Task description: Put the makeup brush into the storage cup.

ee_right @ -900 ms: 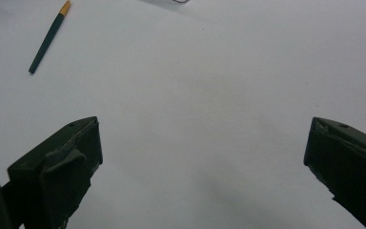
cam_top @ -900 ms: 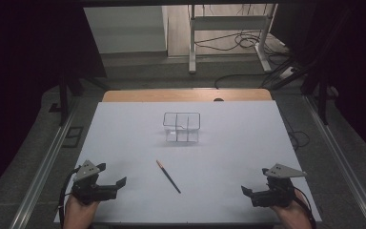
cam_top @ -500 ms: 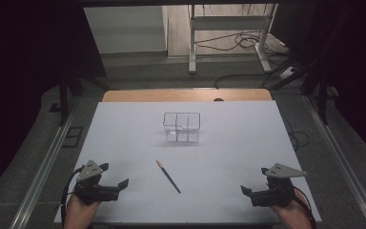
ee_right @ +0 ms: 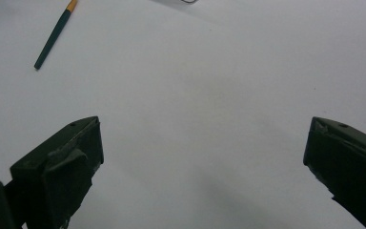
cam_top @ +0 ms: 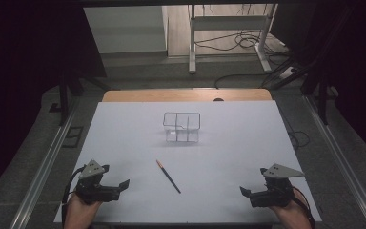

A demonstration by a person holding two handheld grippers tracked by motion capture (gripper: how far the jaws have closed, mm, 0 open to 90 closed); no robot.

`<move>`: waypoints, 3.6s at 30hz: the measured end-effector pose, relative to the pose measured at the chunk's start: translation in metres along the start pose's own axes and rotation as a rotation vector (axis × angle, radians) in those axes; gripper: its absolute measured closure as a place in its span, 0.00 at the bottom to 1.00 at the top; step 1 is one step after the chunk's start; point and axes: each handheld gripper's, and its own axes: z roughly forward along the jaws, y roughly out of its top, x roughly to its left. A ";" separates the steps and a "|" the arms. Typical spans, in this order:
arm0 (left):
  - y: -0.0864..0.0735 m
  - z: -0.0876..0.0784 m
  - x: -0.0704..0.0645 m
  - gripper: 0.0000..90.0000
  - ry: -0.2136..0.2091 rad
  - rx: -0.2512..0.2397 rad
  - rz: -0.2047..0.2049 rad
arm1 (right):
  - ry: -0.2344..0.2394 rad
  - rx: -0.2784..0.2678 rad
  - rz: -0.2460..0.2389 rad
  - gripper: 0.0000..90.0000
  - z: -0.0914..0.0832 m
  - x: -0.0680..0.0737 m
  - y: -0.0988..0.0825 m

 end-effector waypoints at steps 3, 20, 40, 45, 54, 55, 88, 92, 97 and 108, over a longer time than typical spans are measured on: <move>0.002 0.000 0.000 0.04 -0.006 0.000 -0.004 | -0.003 -0.001 -0.005 0.00 0.000 0.000 0.000; 0.016 0.010 -0.007 0.03 0.027 0.019 0.043 | -0.017 0.011 -0.006 0.00 0.000 0.000 0.001; 0.033 0.028 -0.016 0.02 0.014 0.061 0.064 | -0.026 0.029 -0.019 0.00 0.001 0.002 0.002; 0.036 0.032 -0.017 0.03 0.021 0.077 0.082 | -0.026 0.034 -0.017 0.00 0.002 0.002 0.002; 0.044 0.036 -0.020 0.04 0.007 0.092 0.073 | -0.026 0.046 -0.019 0.00 0.002 0.002 0.002; 0.045 0.037 -0.020 0.04 0.005 0.094 0.071 | -0.025 0.048 -0.020 0.00 0.003 0.002 0.002; 0.086 0.081 -0.041 0.05 -0.017 0.193 0.122 | -0.024 0.094 -0.018 0.00 0.005 0.003 0.001; 0.090 0.087 -0.044 0.05 -0.023 0.208 0.130 | -0.021 0.097 -0.022 0.00 0.006 0.003 0.000; 0.093 0.096 -0.049 0.07 -0.030 0.229 0.141 | -0.020 0.103 -0.025 0.00 0.006 0.003 0.000; 0.090 0.113 -0.056 0.16 -0.032 0.262 0.136 | -0.017 0.114 -0.021 0.00 0.007 0.003 0.000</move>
